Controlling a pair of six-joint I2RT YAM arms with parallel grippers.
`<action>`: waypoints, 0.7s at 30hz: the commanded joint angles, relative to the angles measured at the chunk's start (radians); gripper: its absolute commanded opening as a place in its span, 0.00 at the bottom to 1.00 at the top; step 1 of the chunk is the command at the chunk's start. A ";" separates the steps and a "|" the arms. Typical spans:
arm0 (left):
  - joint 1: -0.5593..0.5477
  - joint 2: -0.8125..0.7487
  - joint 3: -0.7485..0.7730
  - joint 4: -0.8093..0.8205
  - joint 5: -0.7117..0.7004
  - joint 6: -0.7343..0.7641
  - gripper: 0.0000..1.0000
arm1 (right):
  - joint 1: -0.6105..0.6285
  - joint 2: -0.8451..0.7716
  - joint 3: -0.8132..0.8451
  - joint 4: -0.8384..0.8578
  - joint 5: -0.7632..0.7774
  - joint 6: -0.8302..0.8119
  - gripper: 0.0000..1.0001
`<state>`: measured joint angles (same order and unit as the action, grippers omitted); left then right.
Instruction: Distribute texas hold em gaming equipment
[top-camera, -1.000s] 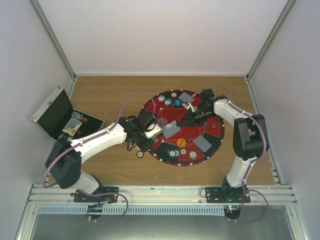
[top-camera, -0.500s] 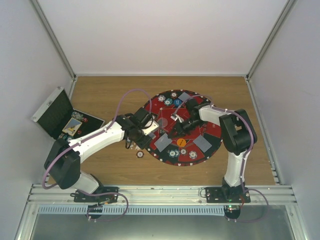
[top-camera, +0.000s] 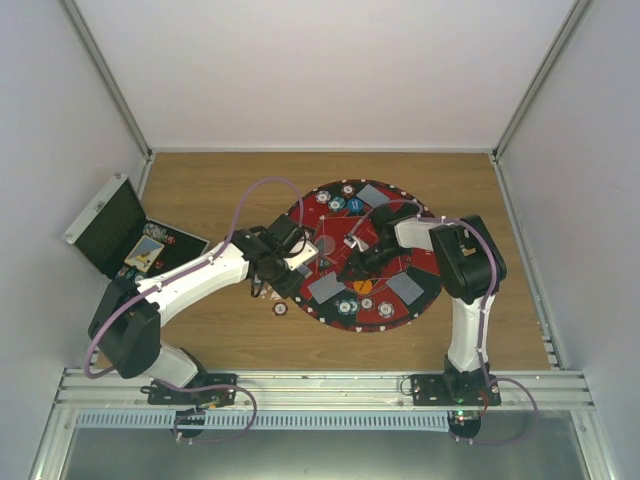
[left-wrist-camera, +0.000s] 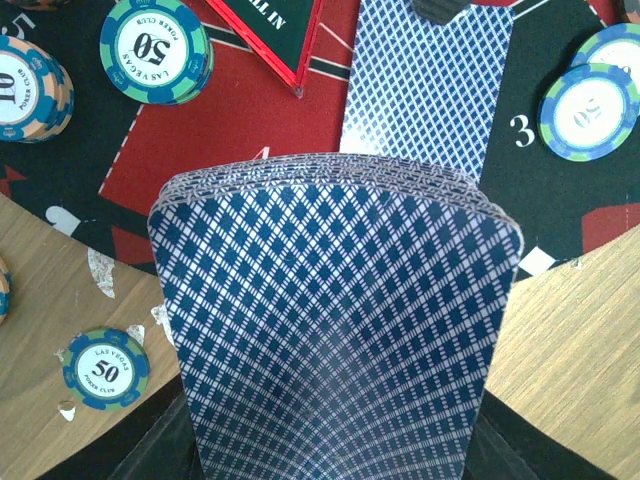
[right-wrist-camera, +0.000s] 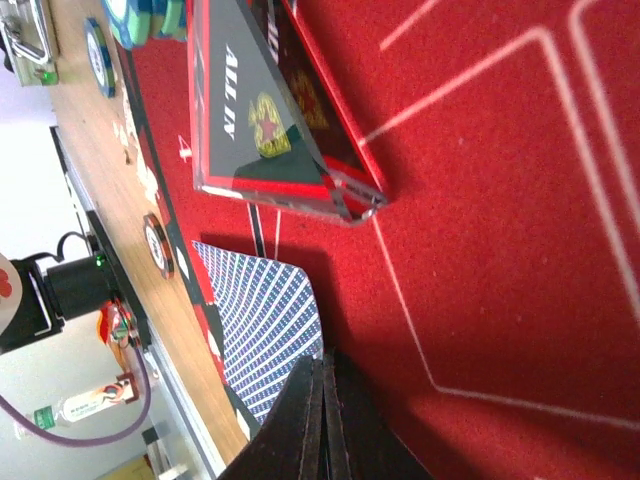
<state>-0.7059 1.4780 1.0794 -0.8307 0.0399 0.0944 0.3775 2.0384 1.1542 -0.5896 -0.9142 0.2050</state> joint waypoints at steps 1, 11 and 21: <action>0.003 -0.017 0.032 0.003 0.011 0.007 0.53 | -0.002 0.003 -0.013 0.097 0.012 0.079 0.01; 0.003 -0.010 0.038 0.001 0.013 0.013 0.53 | -0.002 0.011 -0.001 0.100 0.048 0.106 0.01; 0.003 -0.010 0.039 0.003 0.018 0.017 0.53 | -0.039 -0.078 -0.012 0.015 0.075 0.058 0.30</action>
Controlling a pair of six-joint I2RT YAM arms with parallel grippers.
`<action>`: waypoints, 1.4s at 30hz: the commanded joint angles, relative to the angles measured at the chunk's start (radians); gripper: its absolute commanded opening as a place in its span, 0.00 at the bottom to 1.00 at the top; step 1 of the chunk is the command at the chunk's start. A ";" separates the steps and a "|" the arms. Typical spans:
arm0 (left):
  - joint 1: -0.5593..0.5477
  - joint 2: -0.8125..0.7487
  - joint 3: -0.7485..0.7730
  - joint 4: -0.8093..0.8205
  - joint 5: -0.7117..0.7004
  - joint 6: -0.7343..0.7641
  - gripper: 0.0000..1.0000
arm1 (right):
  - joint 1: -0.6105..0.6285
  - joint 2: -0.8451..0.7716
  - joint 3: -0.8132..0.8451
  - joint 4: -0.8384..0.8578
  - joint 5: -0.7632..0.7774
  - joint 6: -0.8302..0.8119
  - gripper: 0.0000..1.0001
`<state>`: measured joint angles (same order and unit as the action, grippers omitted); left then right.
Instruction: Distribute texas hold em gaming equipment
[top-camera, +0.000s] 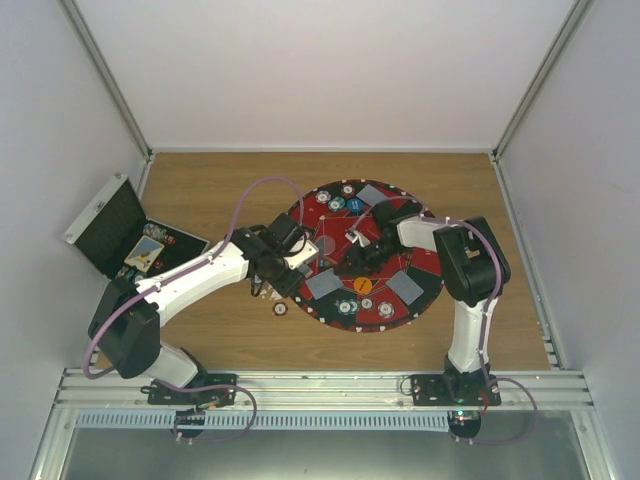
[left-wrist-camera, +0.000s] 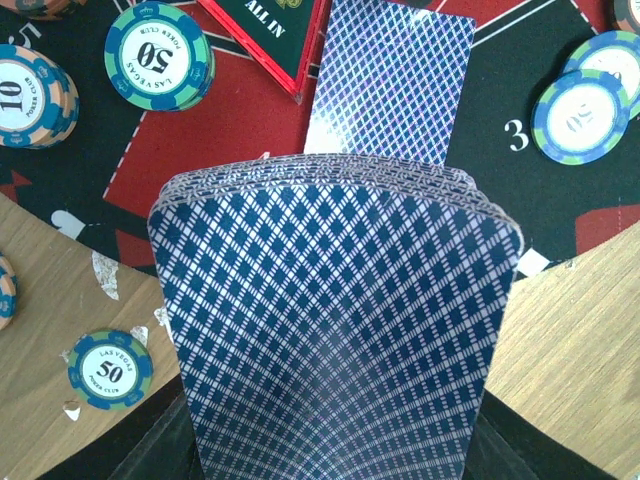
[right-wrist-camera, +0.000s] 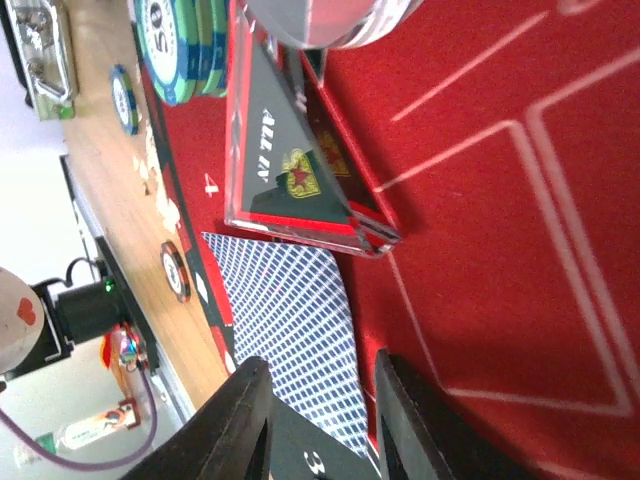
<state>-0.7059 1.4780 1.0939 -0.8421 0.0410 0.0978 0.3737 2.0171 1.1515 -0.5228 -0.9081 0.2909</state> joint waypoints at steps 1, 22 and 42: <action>0.003 -0.009 0.026 0.019 0.025 0.016 0.53 | -0.050 -0.076 -0.002 -0.064 0.063 -0.040 0.33; -0.067 0.089 0.074 0.115 0.118 0.057 0.54 | -0.016 -0.137 0.106 -0.336 -0.277 -0.215 0.71; -0.083 0.091 0.075 0.114 0.126 0.062 0.55 | 0.047 -0.041 0.152 -0.376 -0.234 -0.260 0.59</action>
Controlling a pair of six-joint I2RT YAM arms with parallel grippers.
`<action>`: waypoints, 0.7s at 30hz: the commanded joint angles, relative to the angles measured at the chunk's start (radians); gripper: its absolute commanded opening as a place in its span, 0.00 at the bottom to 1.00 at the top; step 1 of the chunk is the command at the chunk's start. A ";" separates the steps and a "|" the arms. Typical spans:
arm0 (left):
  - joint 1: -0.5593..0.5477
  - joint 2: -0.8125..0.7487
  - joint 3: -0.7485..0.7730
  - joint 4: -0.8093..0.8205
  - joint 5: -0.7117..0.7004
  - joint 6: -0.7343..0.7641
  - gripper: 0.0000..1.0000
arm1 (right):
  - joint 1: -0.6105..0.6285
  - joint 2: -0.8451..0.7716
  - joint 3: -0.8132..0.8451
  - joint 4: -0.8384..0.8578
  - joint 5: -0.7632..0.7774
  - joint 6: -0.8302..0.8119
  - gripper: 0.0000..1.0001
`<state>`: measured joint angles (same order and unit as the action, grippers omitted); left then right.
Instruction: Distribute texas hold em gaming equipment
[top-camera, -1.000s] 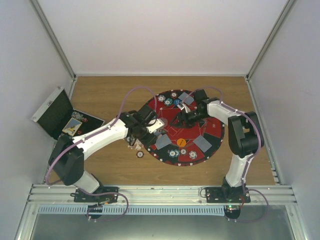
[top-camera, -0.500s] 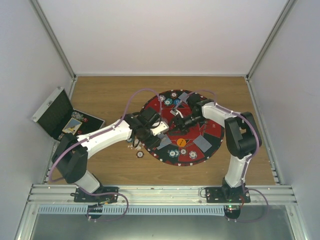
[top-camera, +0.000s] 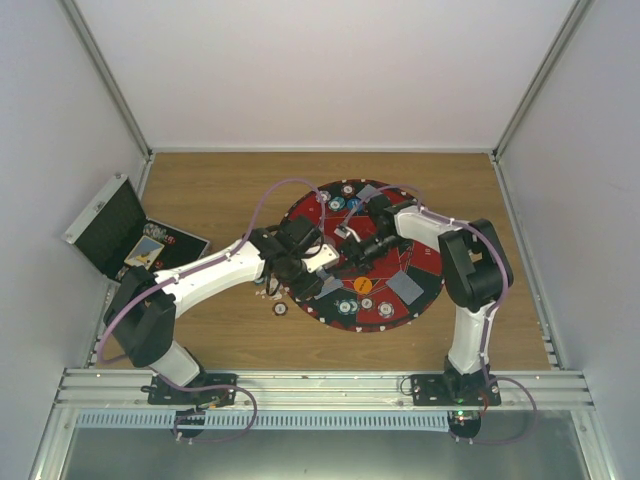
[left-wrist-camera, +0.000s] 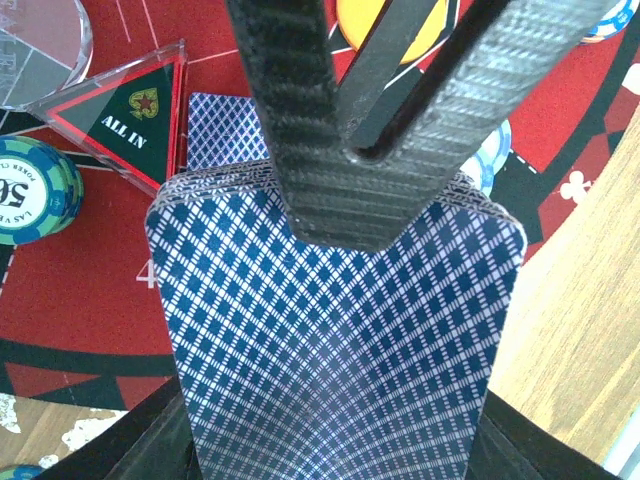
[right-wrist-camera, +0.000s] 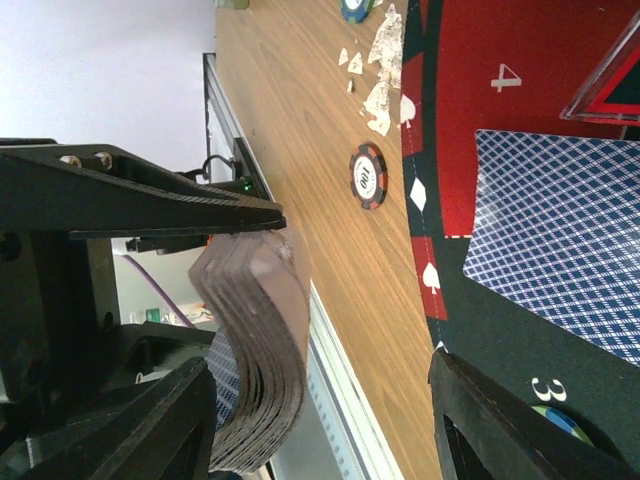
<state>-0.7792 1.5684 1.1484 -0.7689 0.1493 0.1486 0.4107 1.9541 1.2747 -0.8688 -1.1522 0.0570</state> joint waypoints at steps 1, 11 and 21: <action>-0.009 0.001 0.021 0.041 0.016 0.012 0.55 | 0.012 0.025 0.030 -0.035 0.017 -0.031 0.59; -0.011 0.000 0.019 0.037 0.012 0.016 0.54 | 0.040 0.042 0.040 -0.050 0.042 -0.053 0.54; -0.011 -0.006 0.014 0.033 0.006 0.012 0.54 | 0.032 0.023 0.046 -0.051 0.157 -0.036 0.44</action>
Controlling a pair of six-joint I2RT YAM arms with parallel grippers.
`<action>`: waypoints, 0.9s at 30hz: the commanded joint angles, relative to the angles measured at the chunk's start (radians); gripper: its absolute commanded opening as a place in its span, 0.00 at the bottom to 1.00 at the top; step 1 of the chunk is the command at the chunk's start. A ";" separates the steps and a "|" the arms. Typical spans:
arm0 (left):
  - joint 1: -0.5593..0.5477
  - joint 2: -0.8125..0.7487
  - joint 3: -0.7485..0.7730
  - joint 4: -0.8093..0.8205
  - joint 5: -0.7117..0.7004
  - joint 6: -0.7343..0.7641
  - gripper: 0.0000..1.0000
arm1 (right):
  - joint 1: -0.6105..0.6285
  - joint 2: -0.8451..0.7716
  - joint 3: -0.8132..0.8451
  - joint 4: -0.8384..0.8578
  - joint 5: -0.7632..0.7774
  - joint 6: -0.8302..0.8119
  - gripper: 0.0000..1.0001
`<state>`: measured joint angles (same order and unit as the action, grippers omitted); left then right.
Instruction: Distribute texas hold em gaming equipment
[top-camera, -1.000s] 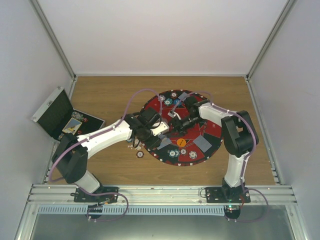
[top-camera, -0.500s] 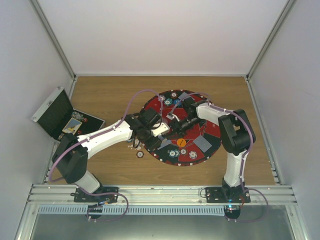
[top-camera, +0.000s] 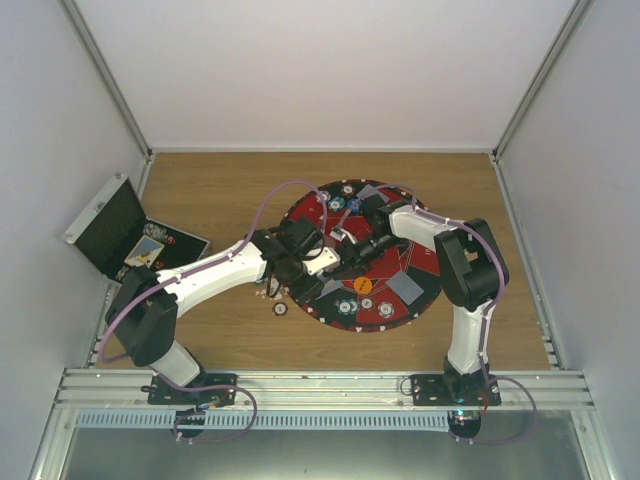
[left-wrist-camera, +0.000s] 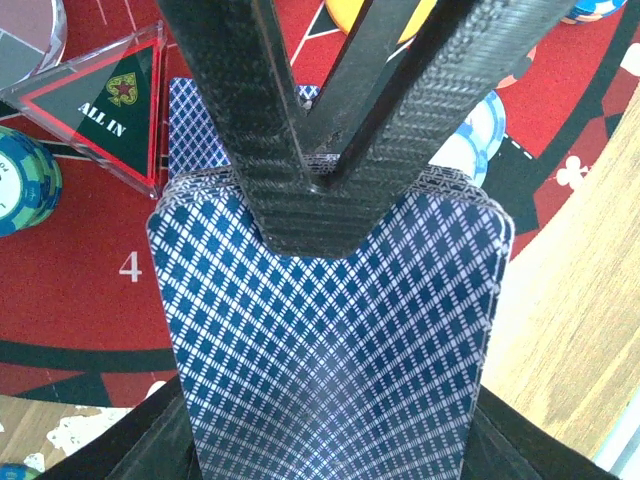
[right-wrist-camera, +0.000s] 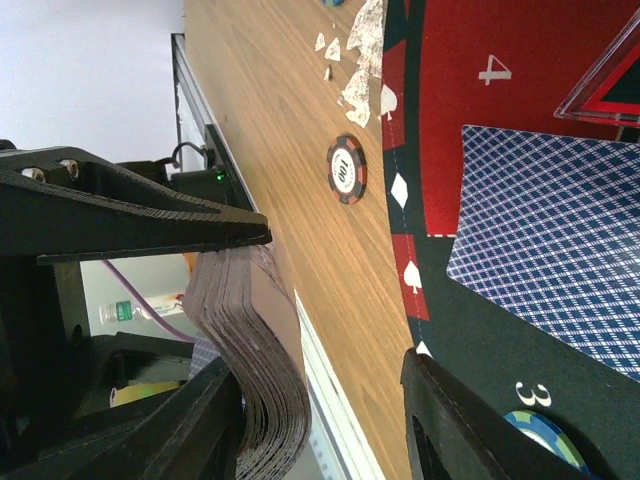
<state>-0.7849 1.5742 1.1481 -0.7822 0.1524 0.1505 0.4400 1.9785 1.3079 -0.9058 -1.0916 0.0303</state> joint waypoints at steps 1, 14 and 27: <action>-0.005 -0.012 0.013 0.045 0.002 0.010 0.54 | 0.000 -0.003 0.013 -0.013 0.106 -0.005 0.42; -0.005 -0.014 0.007 0.045 -0.004 0.009 0.54 | -0.034 -0.030 0.007 -0.012 0.108 0.005 0.36; -0.005 -0.007 0.010 0.043 -0.010 0.010 0.53 | -0.043 -0.044 0.004 -0.019 0.012 -0.025 0.21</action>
<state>-0.7856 1.5757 1.1481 -0.7734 0.1478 0.1505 0.4141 1.9633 1.3148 -0.9089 -1.0744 0.0296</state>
